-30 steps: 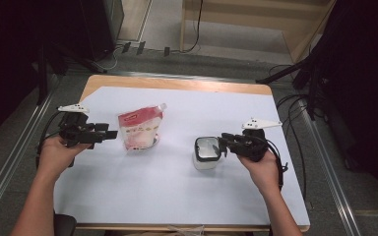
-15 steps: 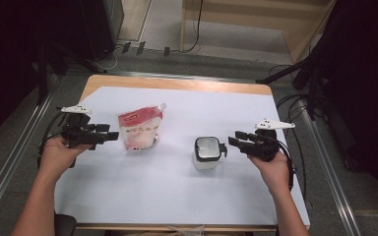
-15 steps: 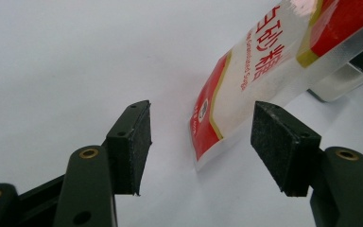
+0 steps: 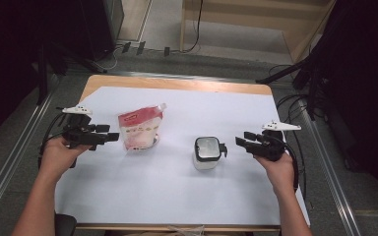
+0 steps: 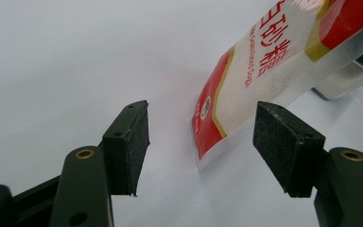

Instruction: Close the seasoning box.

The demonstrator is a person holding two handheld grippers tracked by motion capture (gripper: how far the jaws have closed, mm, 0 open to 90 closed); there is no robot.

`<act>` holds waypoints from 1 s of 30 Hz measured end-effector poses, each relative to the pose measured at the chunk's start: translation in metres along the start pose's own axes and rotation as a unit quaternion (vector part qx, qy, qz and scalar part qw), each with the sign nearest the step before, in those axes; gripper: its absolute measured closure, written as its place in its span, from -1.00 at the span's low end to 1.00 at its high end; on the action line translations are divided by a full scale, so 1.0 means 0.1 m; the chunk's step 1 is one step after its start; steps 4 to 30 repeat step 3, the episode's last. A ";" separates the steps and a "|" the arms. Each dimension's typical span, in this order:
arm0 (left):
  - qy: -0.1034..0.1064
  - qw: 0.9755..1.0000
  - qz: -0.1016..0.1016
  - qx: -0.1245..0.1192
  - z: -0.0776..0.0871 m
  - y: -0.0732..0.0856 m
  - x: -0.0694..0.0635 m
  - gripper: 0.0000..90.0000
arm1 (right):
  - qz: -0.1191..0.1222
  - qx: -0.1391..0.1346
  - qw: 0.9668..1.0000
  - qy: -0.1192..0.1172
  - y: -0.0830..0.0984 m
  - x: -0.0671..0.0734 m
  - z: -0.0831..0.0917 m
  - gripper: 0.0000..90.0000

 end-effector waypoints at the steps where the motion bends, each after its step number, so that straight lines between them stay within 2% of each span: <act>1: 0.000 1.000 0.000 0.001 0.00 0.01 0.00 -0.17 | -0.002 0.001 1.000 0.001 0.00 -0.01 0.00 0.11; 3: 0.000 1.000 -0.001 0.008 -0.02 0.02 0.02 -0.16 | -0.003 -0.001 1.000 0.005 0.01 -0.03 -0.01 0.06; 30: 0.000 1.000 -0.001 0.008 -0.02 0.02 0.02 -0.16 | -0.003 -0.001 1.000 0.005 0.01 -0.03 -0.01 0.06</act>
Point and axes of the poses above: each handheld gripper's, and its own axes: z roughly backward along the jaws, y roughly out of its underside, x roughly to its left, the point moved 9 cm from there along -z, roughly forward along the jaws, and after that the axes turned 8 degrees about y, right-handed, at the moved point
